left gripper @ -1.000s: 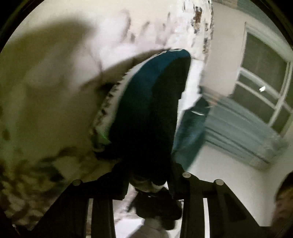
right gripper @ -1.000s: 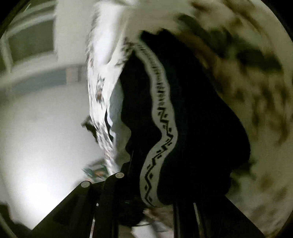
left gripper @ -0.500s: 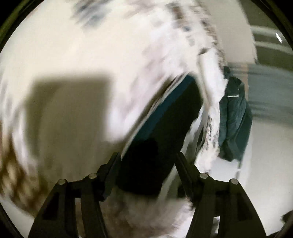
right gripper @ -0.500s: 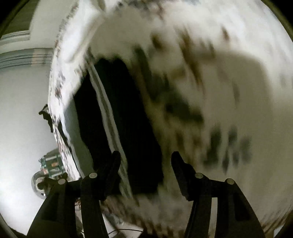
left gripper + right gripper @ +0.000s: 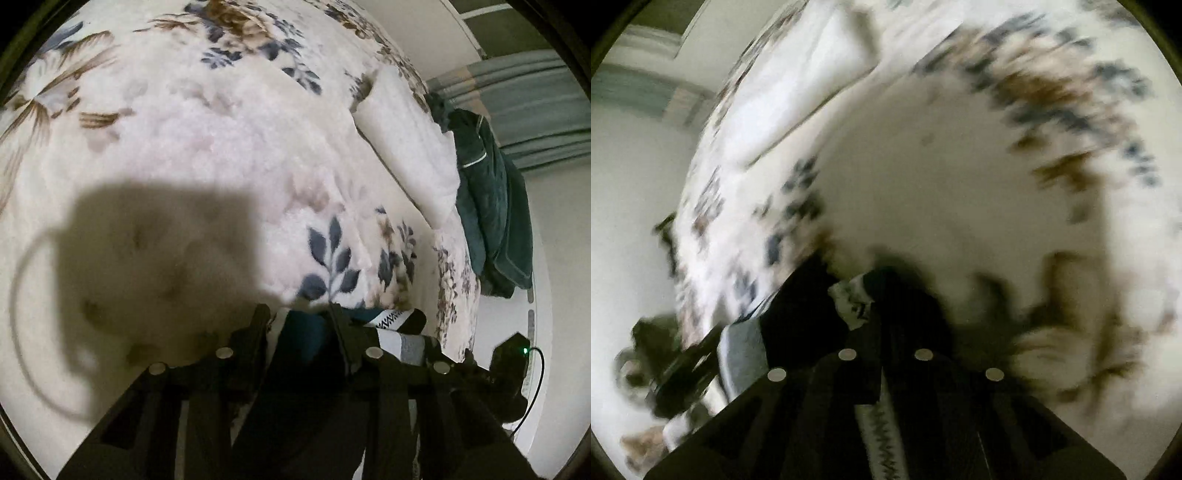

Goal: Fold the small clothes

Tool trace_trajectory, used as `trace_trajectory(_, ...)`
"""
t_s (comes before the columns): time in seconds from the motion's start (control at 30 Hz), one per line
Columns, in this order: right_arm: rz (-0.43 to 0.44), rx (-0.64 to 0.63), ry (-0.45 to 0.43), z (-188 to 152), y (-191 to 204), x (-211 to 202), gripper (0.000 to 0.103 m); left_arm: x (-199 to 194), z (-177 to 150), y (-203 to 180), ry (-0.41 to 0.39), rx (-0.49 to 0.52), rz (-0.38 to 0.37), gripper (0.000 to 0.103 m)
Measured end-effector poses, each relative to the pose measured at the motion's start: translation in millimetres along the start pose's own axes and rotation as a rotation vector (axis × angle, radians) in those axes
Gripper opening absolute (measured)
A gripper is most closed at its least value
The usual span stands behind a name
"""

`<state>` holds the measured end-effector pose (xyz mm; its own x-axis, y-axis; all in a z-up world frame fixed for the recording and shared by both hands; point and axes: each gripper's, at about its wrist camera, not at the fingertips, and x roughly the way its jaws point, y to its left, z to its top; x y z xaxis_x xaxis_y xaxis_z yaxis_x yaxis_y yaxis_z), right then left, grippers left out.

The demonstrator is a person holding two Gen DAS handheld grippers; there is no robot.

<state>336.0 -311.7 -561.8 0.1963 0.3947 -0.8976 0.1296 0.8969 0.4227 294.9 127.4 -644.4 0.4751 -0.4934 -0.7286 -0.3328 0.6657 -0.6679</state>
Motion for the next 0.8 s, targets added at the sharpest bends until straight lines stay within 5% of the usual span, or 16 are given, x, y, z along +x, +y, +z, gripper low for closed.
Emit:
trace_trajectory(0.17, -0.015, 0.053, 0.056, 0.5, -21.6, 16.1, 0.003, -0.6, 3.6, -2.6, 0.026, -0.030, -0.045, 0.035)
trace_trajectory(0.27, 0.023, 0.046, 0.131, 6.2, -22.6, 23.3, 0.010, -11.6, 0.7, 1.9, 0.036, -0.043, -0.044, 0.053)
trace_trajectory(0.33, 0.065, 0.076, 0.189, 8.8, -30.8, 26.8, 0.056, -24.0, -6.6, 6.9, 0.039, -0.031, -0.049, 0.059)
trace_trajectory(0.37, 0.099, 0.088, 0.206, 8.2, -39.1, 26.3, 0.066, -30.5, -13.2, 11.7, 0.051, -0.027, -0.059, 0.060)
trace_trajectory(0.5, 0.208, 0.058, 0.328, -13.5, -62.7, 40.6, 0.068, -39.3, -45.6, 34.2, 0.127, -0.016, -0.103, 0.067)
trace_trajectory(0.6, 0.393, 0.076, 0.463, -38.6, -76.3, 65.2, 0.068, -32.4, -64.8, 48.8, 0.176, -0.059, -0.200, 0.068)
trace_trajectory(0.7, 0.532, 0.102, 0.521, -49.2, -73.1, 85.1, 0.071, -19.9, -69.0, 46.2, 0.202, -0.073, -0.307, 0.068)
trace_trajectory(0.8, 0.570, 0.049, 0.546, -54.4, -53.8, 96.7, 0.076, -2.7, -68.2, 33.8, 0.233, -0.059, -0.348, 0.069)
